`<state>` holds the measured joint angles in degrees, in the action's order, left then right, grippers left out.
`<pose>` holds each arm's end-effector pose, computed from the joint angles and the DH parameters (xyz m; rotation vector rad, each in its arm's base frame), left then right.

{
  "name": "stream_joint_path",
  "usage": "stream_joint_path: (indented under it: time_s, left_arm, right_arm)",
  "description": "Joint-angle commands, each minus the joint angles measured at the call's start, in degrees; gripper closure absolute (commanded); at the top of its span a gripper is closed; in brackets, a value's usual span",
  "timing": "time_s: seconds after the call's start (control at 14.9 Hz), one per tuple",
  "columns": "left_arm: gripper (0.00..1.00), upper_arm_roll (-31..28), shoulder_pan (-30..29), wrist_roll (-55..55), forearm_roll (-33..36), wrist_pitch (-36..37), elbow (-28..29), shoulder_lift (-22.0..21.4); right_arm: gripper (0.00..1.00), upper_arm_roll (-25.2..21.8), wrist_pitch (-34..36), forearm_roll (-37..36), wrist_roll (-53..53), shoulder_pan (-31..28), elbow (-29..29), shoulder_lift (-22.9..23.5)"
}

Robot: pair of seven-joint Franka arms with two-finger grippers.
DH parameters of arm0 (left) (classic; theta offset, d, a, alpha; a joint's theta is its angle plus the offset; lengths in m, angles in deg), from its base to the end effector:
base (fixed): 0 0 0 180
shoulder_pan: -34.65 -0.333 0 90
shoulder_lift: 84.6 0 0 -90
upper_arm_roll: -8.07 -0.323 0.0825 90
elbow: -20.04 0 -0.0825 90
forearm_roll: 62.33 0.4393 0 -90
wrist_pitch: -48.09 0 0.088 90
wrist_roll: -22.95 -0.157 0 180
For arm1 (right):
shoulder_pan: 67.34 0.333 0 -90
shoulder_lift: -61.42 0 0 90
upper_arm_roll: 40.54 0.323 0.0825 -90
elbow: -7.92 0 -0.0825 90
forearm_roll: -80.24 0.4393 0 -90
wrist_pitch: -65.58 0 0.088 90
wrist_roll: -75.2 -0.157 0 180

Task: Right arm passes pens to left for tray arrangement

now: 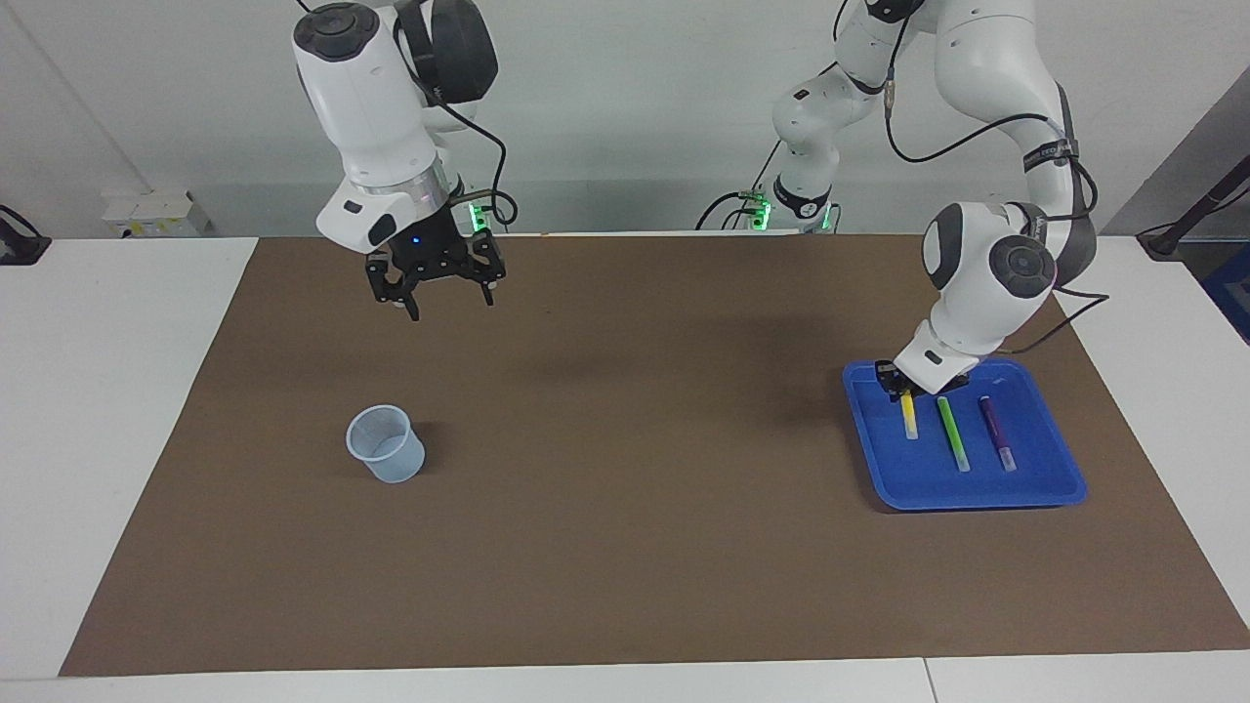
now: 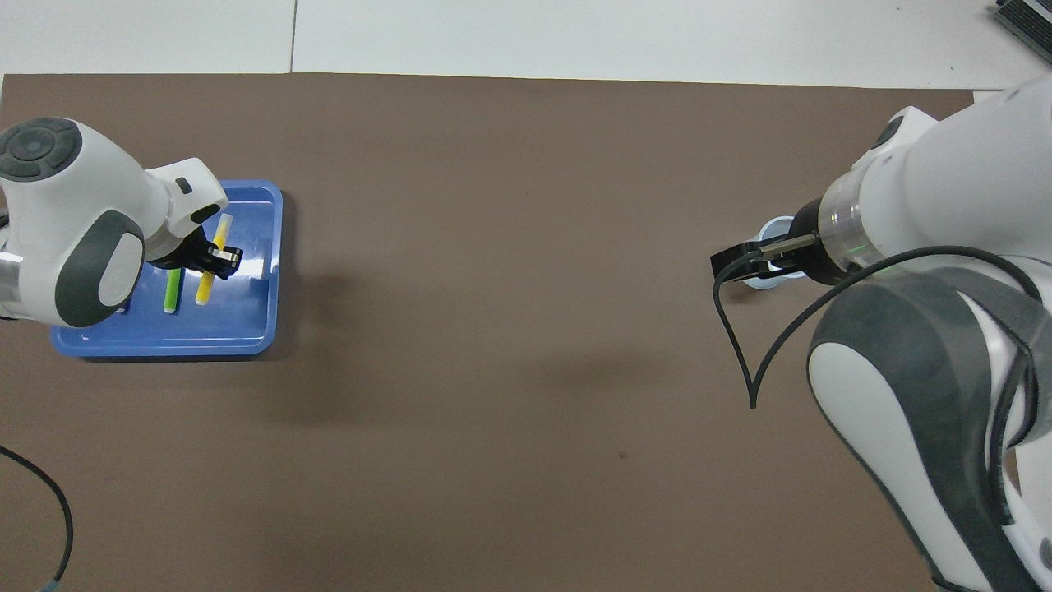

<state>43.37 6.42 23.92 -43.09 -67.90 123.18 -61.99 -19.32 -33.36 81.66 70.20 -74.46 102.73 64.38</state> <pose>0.6724 -0.0347 0.2833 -3.0421 0.3698 0.1218 0.6169 0.1547 0.5208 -3.0857 -0.2390 -0.0254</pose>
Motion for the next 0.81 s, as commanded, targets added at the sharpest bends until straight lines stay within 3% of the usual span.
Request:
stream_joint_path:
  time_s: [0.0, 0.4, 0.54, 0.74]
  left_arm:
    - [1.00, 0.38, -0.16, -0.88, 3.78, -3.35, -2.68, 4.89]
    - [1.00, 0.38, -0.77, -0.79, 3.70, -3.20, 0.22, 4.28]
    - [1.00, 0.38, -0.87, -0.71, 3.61, -1.26, 0.40, 4.20]
    - [1.00, 0.47, -0.87, -0.36, 3.44, -0.56, 1.10, 4.02]
  right_arm:
    - [0.00, 0.66, 0.95, -0.90, 0.95, -2.63, 1.25, -1.46]
    - [0.00, 0.57, 1.83, -1.07, 0.95, -3.69, -0.06, -1.29]
    - [0.00, 0.23, 3.22, -1.68, 1.04, -3.69, -4.26, -0.24]
    - [0.00, -5.20, 3.94, -3.44, 5.14, 0.68, -5.78, 0.74]
